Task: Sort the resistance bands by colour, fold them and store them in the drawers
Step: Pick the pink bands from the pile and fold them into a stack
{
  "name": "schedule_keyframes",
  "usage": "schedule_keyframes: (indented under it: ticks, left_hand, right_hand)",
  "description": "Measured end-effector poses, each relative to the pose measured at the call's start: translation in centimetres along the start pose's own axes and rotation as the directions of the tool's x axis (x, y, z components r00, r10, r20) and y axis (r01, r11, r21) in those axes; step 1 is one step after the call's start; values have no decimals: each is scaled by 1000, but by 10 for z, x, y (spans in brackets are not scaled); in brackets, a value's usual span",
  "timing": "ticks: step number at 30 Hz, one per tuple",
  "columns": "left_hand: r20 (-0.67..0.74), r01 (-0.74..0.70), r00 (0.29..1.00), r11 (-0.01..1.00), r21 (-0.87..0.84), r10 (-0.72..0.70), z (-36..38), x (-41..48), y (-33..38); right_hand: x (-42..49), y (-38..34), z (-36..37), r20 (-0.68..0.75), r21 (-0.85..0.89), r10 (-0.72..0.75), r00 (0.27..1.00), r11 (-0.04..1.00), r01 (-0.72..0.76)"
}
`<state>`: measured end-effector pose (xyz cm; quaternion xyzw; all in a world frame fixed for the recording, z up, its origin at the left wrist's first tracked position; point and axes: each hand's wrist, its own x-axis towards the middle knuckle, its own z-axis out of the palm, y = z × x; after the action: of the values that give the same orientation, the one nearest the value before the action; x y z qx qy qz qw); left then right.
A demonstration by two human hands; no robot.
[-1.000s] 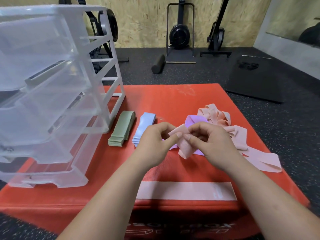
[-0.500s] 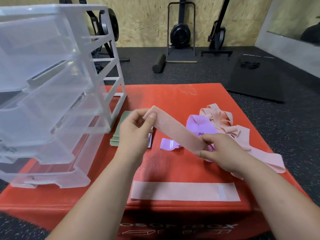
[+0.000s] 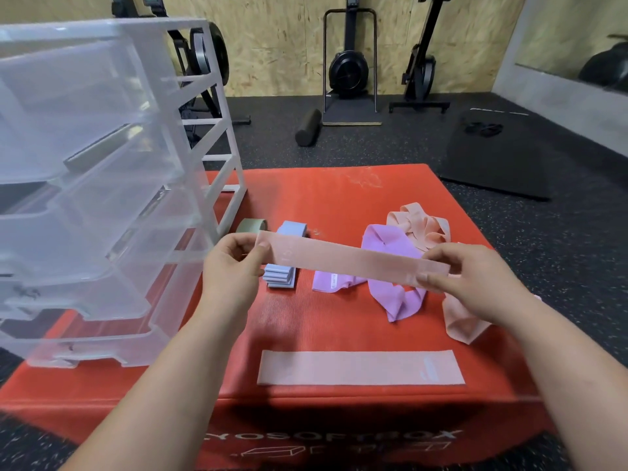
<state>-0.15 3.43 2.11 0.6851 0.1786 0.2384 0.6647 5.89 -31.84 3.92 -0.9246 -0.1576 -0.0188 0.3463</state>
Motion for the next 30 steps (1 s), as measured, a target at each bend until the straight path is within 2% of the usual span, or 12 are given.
schedule_keyframes:
  ticks: [9, 15, 17, 20, 22, 26, 30]
  left_hand:
    - [96, 109, 988, 983, 150, -125, -22, -13, -1]
    - [184, 174, 962, 973, 151, -201, -39, -30, 3]
    - [203, 160, 959, 969, 188, -198, -44, -37, 3]
    - [254, 95, 949, 937, 335, -187, -55, -46, -2]
    - [296, 29, 939, 896, 443, -177, -62, -50, -8]
    - [277, -79, 952, 771, 632, -130, -65, -61, -14]
    - [294, -129, 948, 692, 710, -126, -65, -71, -17]
  right_hand:
    - [-20, -4, -14, -42, 348, 133, 990, 931, -111]
    - [-38, 5, -17, 44, 429, 228, 973, 875, -225]
    - [-45, 6, -16, 61, 422, 243, 968, 873, -246]
    - [-59, 8, -12, 48, 352, 240, 970, 904, -242]
    - [-67, 13, -5, 57, 296, 249, 967, 921, -255]
    - [-77, 23, 7, 74, 158, 251, 965, 953, -260]
    - [-83, 29, 17, 70, 48, 242, 968, 968, -245]
